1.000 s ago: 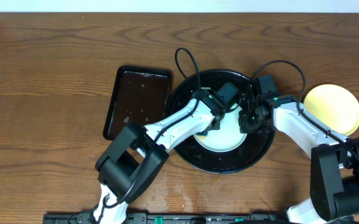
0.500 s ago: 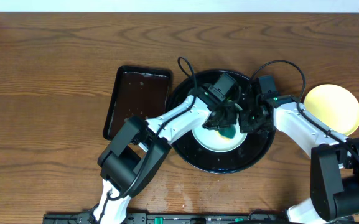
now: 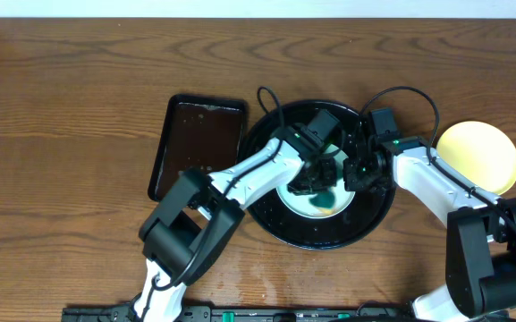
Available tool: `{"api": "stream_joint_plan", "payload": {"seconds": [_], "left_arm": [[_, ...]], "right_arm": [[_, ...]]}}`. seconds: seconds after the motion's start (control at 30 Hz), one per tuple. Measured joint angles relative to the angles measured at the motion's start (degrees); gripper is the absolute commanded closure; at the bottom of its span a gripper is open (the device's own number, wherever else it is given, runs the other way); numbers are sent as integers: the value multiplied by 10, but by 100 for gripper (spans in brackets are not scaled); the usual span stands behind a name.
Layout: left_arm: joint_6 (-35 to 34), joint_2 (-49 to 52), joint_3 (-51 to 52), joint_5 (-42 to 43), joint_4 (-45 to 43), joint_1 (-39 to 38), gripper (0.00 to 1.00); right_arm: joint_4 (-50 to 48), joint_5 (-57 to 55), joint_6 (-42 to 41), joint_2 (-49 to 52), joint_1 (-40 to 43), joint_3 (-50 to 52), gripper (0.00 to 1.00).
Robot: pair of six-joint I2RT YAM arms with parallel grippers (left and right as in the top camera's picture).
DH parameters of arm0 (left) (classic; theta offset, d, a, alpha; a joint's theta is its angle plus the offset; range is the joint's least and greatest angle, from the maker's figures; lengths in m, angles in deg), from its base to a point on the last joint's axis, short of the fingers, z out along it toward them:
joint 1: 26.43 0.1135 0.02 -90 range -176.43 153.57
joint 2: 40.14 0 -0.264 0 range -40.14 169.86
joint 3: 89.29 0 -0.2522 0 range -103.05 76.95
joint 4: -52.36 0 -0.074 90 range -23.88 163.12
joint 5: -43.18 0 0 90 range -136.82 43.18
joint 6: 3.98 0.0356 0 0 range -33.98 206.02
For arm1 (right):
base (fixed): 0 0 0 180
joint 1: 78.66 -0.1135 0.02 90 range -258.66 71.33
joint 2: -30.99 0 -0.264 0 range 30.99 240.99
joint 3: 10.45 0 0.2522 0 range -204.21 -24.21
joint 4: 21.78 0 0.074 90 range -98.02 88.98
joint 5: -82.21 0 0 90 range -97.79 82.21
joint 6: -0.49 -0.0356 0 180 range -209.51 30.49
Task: Clean dirty plates on tray and stack at the side
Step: 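Scrub the pale green plate with the sponge while right gripper holds rim, then return the sponge to the small black tray with the left gripper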
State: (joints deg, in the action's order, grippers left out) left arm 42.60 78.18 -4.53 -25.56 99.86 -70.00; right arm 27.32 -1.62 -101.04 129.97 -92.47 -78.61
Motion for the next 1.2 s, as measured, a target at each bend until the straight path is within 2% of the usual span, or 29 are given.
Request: {"api": "stream_joint_plan", "payload": {"seconds": [0.3, 0.63, 0.8, 0.97, 1.1, 1.2], "left_arm": [[13, -11, -14, -141, 122, 54, 93], [19, -23, -37, -223, 163, 35, 92], [23, -102, -37, -272, 196, 41, 92], [58, -216, -37, -295, 229, 71, 92], [92, -268, -37, -311, 265, 130, 92], [110, -271, -26, -322, 254, 188, 92]], "right_arm": [[0, 0, 0, 0, 0, 0, 99], [0, 0, 0, 0, 0, 0, 99], [0, 0, 0, 0, 0, 0, 99], [0, 0, 0, 0, 0, 0, 99], [0, 0, 0, 0, 0, 0, 99], [0, 0, 0, 0, 0, 0, 99]]}}
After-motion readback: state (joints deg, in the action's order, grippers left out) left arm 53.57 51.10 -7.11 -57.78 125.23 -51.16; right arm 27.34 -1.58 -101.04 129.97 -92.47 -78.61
